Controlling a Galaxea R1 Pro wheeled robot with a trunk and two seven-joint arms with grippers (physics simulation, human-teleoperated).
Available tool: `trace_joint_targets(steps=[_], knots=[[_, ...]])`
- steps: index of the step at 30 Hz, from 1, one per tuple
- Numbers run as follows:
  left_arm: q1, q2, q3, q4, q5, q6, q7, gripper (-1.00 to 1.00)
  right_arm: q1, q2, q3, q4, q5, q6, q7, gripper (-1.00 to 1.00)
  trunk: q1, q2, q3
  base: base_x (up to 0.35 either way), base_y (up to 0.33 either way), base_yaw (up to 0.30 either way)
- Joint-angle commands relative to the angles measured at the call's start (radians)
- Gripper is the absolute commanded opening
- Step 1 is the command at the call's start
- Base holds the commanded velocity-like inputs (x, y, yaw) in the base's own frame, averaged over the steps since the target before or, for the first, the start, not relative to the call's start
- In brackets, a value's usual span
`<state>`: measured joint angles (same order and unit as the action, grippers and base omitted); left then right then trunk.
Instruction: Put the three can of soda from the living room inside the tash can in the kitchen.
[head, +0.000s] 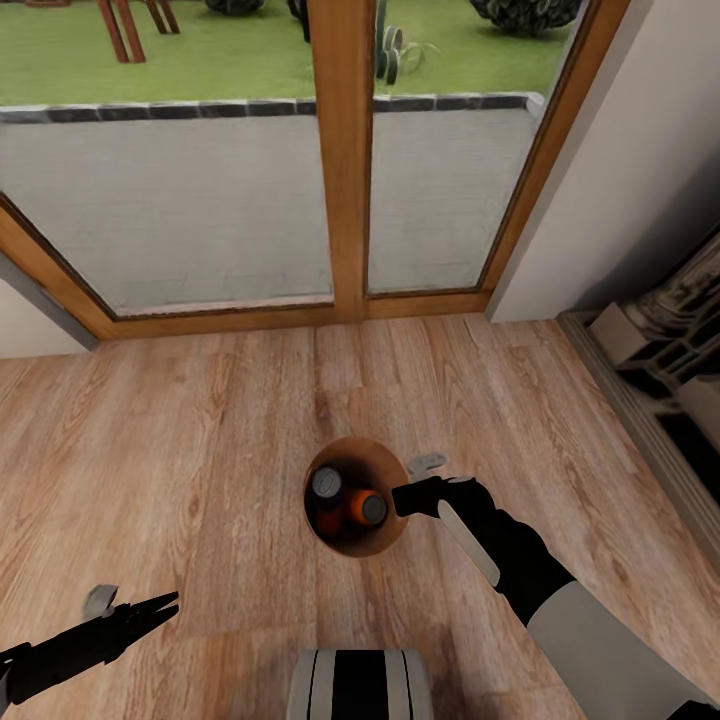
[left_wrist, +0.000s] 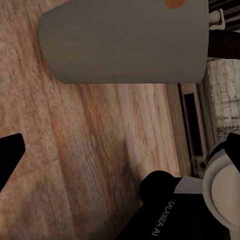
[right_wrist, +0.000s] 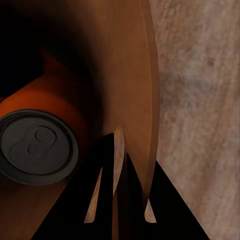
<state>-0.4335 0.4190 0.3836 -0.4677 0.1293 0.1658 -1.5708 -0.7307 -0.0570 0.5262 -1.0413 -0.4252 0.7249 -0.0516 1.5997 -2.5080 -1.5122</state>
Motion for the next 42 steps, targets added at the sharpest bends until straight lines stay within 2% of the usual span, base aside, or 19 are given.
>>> trace_joint_targets(steps=[1,12,13,39,42], knots=[[-0.001,0.000,0.000,0.001,0.000,0.000,0.000,1.00,0.001,0.000,0.000,0.016,-0.032,-0.002,0.006,-1.00,0.016,0.000,0.000,0.000,0.000,0.000],[-0.001,0.000,0.000,0.001,0.000,-0.001,0.000,1.00,0.001,0.000,0.000,0.015,-0.032,-0.002,0.006,-1.00,0.016,0.000,0.000,0.000,0.000,0.000],[0.000,0.000,0.000,0.001,0.000,0.000,0.000,1.00,0.001,0.000,0.000,0.015,-0.032,-0.002,0.006,1.00,0.016,0.000,0.000,0.000,0.000,0.000],[-0.001,0.000,0.000,0.001,0.000,-0.001,0.000,1.00,0.001,0.001,0.000,0.015,-0.032,-0.002,0.006,1.00,0.016,0.000,0.000,0.000,0.000,0.000],[0.002,-0.011,0.004,0.001,0.000,0.000,0.000,1.00,0.002,0.008,-0.008,0.020,-0.036,-0.009,0.009,1.00,0.016,0.000,0.000,0.000,0.000,0.000]])
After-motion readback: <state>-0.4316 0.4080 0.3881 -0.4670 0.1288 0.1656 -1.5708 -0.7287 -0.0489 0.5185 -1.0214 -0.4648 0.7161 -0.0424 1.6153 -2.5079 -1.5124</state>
